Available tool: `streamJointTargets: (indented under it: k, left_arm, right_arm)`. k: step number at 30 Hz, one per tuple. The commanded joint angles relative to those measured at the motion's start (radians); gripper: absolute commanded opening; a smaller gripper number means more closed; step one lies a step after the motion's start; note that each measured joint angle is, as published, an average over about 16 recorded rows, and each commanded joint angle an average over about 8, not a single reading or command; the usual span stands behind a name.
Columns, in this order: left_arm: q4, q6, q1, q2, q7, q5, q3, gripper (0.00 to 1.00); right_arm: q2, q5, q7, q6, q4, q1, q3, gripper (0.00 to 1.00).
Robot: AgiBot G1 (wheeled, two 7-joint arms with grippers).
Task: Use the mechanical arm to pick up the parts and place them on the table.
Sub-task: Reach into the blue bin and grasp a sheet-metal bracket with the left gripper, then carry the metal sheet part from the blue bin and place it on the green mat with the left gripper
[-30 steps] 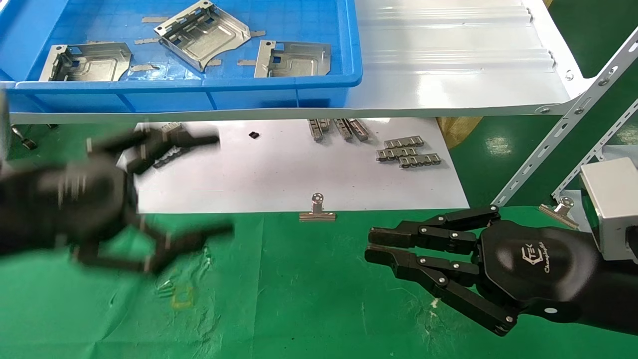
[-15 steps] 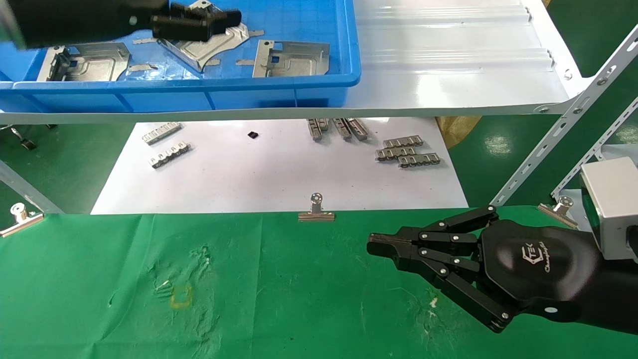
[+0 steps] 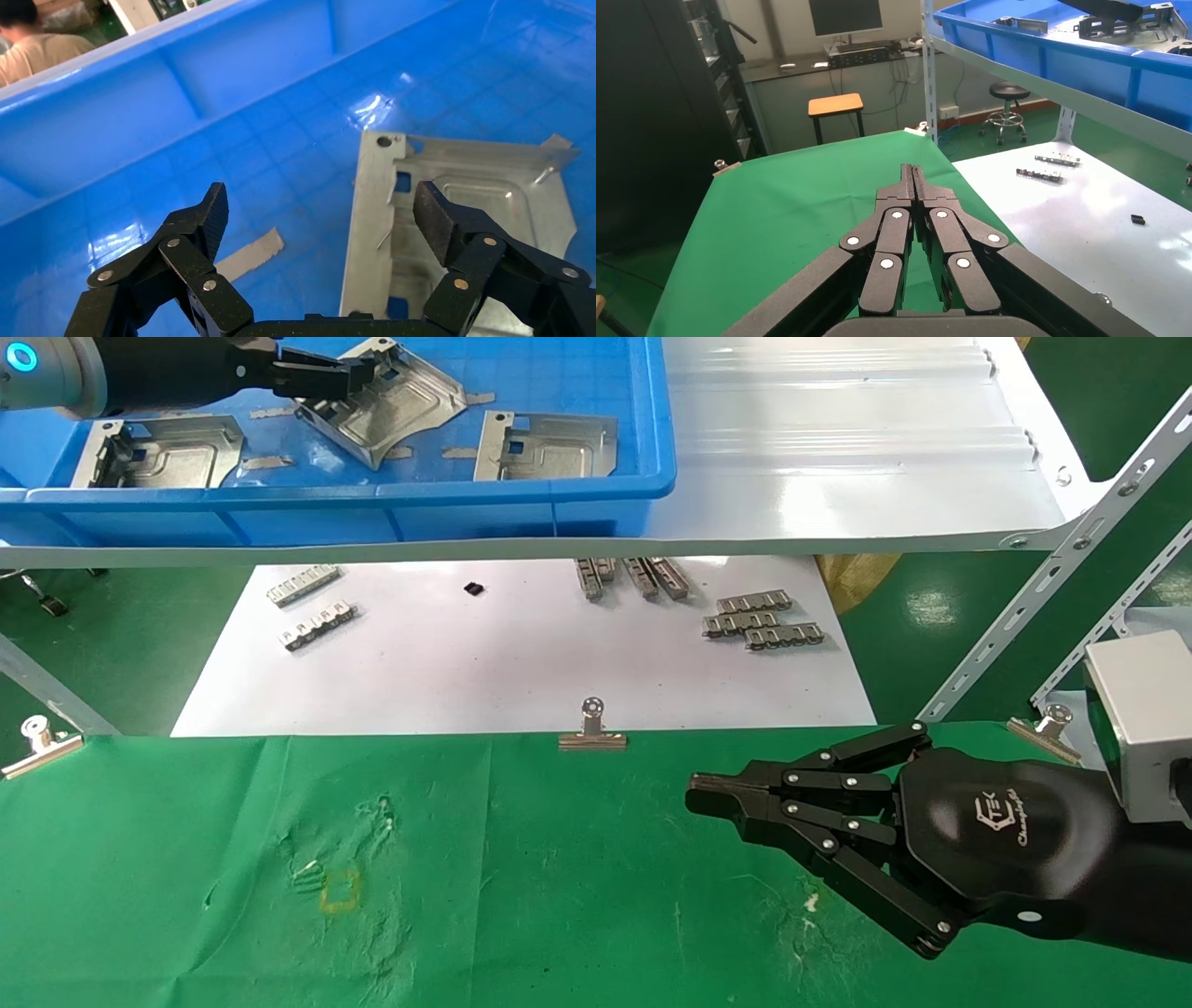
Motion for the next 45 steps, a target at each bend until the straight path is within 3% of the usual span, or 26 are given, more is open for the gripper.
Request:
streamJointTargets:
  k: [1, 34, 40, 45]
  left_arm:
    - [0.022, -0.006, -0.009, 0.006, 0.0, 0.007, 0.004, 0.0]
    - [0.075, 0.047, -0.05, -0.001, 0.006, 0.008, 0.005, 0.0]
    - [0.053, 0.145, -0.06, -0.026, 0.031, -0.025, -0.017, 0.0]
    - [0.021, 0.327, -0.058, -0.061, 0.082, -0.06, -0.037, 0.0]
  right_arm:
    - [0.0, 0.0, 0.0, 0.0, 0.0, 0.0, 0.0, 1.0]
    - [0.0, 0.0, 0.0, 0.0, 0.0, 0.0, 0.0, 1.0]
    - [0.0, 0.0, 0.0, 0.0, 0.0, 0.0, 0.0, 1.0]
    - [0.0, 0.0, 0.0, 0.0, 0.0, 0.0, 0.0, 1.0]
